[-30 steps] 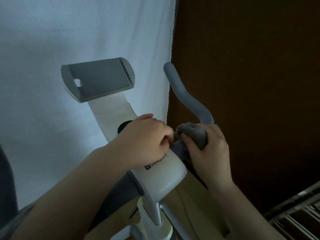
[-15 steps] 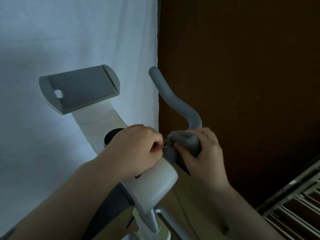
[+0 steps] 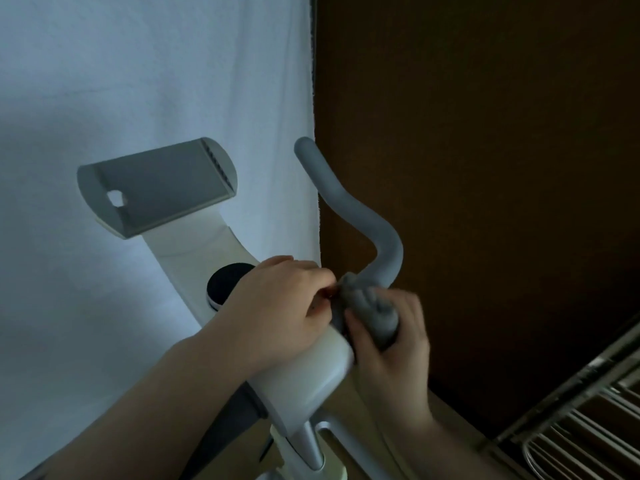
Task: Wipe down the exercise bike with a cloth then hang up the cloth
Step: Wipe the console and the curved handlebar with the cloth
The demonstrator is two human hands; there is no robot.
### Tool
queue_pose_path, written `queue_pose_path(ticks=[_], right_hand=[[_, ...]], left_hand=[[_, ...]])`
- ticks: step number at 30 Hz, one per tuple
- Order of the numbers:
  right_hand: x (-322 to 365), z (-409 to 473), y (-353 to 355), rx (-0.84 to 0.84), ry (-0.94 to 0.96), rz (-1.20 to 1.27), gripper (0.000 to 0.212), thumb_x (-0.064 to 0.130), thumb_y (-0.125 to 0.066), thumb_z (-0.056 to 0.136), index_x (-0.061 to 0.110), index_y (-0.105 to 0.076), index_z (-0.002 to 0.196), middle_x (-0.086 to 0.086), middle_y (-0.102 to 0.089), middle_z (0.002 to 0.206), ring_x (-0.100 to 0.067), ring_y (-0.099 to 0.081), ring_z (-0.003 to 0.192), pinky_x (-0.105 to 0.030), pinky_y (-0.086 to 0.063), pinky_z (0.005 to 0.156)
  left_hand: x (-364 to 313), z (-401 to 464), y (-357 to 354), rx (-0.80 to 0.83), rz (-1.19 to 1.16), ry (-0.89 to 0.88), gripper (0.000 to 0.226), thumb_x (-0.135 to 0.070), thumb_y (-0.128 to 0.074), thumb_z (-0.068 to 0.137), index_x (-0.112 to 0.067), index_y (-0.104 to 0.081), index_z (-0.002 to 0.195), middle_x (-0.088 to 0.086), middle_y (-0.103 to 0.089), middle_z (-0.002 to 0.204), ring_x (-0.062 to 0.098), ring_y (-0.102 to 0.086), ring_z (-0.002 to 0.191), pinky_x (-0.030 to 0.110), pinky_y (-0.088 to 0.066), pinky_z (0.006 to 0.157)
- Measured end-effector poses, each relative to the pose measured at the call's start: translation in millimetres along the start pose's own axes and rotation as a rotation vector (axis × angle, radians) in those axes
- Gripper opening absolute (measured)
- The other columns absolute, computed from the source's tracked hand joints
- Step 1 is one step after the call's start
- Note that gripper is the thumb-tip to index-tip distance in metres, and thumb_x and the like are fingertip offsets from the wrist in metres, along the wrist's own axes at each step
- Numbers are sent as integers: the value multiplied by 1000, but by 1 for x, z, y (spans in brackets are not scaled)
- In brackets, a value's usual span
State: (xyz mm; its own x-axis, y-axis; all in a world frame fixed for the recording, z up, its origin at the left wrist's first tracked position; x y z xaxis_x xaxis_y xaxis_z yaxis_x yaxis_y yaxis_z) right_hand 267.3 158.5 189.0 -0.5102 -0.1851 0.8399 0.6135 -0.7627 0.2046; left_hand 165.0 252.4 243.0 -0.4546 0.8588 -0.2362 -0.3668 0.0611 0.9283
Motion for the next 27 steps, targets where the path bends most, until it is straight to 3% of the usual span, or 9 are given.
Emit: queue_pose_path(ticks=[3,7,11,13,16,18,21,24,27], right_hand=[[-5,5,4,-45,21,20,33,5,-75,78,24,-61,101,3,-56,103,-5,-58,97,-15,-46,82],[-32,8,4,-220,-253,240,32,21,-70,84,45,-56,101,4,-57,111,-11,-62,100,-38,-56,83],[-32,-15,-10,-181,-347,402,34,14,-68,87,43,-59,101,-8,-57,113,-23,-63,97,-48,-56,80],[-41,5,-3,-221,-379,457,31,13,-66,88,39,-59,105,-7,-57,115,-21,-64,100,-43,-57,81],[-54,27,5,-323,-498,539,27,20,-66,89,41,-57,105,6,-63,108,-7,-65,98,-36,-57,85],[-49,13,-3,-290,-545,569,26,20,-64,90,41,-56,103,13,-67,94,-4,-67,90,-28,-58,74],[-38,-10,-11,-213,-584,623,24,16,-63,90,32,-55,106,7,-66,91,-8,-68,83,-24,-57,66],[-48,23,3,-159,-498,417,27,17,-65,88,28,-54,111,0,-62,106,-14,-66,95,-31,-59,75],[-36,60,14,42,-276,-39,32,24,-73,82,28,-54,108,3,-58,112,-11,-60,102,-35,-58,83]], left_hand=[[-4,0,2,-17,4,-22,14,-31,-52,91,-27,-65,95,-13,-63,82,2,-51,73,8,-28,61],[-6,-1,1,-11,-42,-32,16,-30,-58,89,-30,-66,103,-16,-66,91,-3,-50,69,6,-29,64],[-2,0,-2,-1,-59,-9,17,-34,-55,87,-31,-66,99,-19,-66,87,-3,-54,71,6,-31,66],[-1,1,-3,0,-70,-7,17,-33,-57,86,-31,-67,99,-20,-66,87,-1,-58,73,7,-34,65],[0,2,-4,-2,-82,-17,17,-32,-57,84,-31,-68,97,-21,-65,85,-2,-59,71,5,-33,62],[0,2,-3,8,-92,-6,20,-35,-53,83,-32,-68,95,-23,-65,83,-5,-58,69,4,-33,61],[-1,2,-3,9,-83,-5,16,-34,-53,82,-32,-67,90,-21,-63,77,-10,-52,61,5,-30,58],[-1,3,-2,-8,-87,-16,17,-33,-53,82,-32,-67,91,-20,-64,79,-9,-52,61,8,-36,59],[3,3,-3,-3,-111,1,23,-35,-48,84,-33,-69,91,-18,-67,80,-4,-57,63,12,-46,56]])
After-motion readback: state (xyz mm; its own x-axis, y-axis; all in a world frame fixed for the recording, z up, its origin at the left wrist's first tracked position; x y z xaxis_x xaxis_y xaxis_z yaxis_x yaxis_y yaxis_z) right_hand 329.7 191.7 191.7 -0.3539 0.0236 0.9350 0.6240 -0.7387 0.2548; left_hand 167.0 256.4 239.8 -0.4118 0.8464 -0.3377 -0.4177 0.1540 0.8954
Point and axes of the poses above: each hand's wrist, its own z-axis towards the middle knuckle, its own y-axis out of the back of the hand, x = y × z, the point moved 8 cm from there along z, towards the middle knuckle
